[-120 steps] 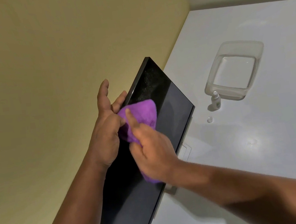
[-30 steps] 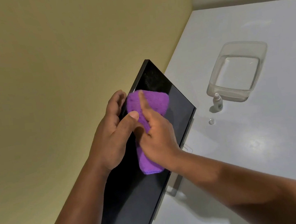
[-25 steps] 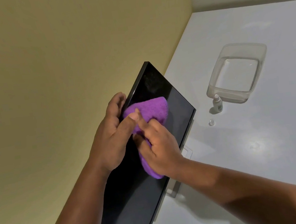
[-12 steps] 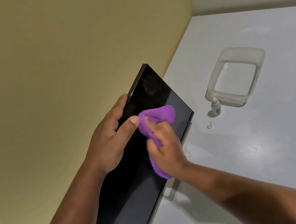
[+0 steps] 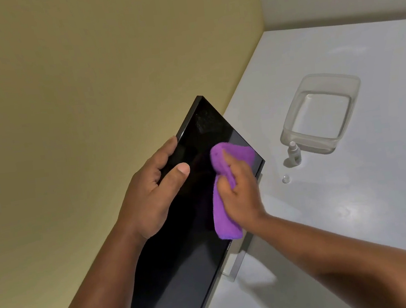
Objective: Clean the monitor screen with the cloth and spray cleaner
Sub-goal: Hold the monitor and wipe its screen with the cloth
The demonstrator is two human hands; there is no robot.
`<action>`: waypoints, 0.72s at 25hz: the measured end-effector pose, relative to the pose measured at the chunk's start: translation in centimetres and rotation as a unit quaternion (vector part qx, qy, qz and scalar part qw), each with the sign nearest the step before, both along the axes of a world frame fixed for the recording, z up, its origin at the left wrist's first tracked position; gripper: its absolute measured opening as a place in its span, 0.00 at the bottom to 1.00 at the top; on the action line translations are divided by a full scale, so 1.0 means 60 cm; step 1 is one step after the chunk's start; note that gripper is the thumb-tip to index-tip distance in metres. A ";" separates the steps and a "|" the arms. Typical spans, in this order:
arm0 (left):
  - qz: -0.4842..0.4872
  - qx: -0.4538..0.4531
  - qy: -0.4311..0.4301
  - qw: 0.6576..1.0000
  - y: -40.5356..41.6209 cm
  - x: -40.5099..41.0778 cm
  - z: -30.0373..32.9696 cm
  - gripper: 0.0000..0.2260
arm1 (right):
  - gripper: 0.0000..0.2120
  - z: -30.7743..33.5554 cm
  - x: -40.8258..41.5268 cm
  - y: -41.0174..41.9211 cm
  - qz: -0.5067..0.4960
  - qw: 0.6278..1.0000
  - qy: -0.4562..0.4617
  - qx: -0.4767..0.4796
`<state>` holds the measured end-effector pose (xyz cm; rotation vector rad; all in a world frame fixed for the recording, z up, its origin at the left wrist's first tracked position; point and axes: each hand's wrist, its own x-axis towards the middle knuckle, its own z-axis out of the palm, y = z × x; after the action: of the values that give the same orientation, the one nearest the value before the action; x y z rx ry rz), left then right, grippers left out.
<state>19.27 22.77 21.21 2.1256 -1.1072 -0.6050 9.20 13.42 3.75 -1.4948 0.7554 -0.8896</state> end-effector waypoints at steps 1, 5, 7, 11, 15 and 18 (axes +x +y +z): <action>-0.001 0.000 -0.003 1.000 0.000 0.000 -0.001 0.35 | 0.28 0.004 0.009 -0.017 -0.031 0.999 0.017 0.040; -0.002 -0.005 -0.012 1.000 0.001 0.001 -0.001 0.34 | 0.27 0.041 0.036 0.006 0.024 0.998 -0.053 -0.036; -0.002 -0.003 -0.007 1.000 -0.001 0.000 0.001 0.34 | 0.27 0.023 0.011 0.020 0.067 0.995 -0.042 -0.059; 0.006 -0.002 0.007 1.000 -0.002 -0.002 -0.001 0.33 | 0.20 0.025 0.009 -0.045 -0.040 0.995 0.029 0.089; 0.003 -0.006 0.000 1.000 -0.002 0.001 -0.002 0.34 | 0.26 0.076 0.036 -0.017 0.028 0.998 -0.050 0.025; 0.006 0.002 -0.017 1.000 -0.003 0.000 -0.002 0.35 | 0.24 0.041 0.008 -0.013 0.056 0.997 -0.048 0.001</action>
<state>19.26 22.60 21.12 2.1518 -1.1120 -0.5664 9.68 12.65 6.22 -1.4677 0.5967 -0.8680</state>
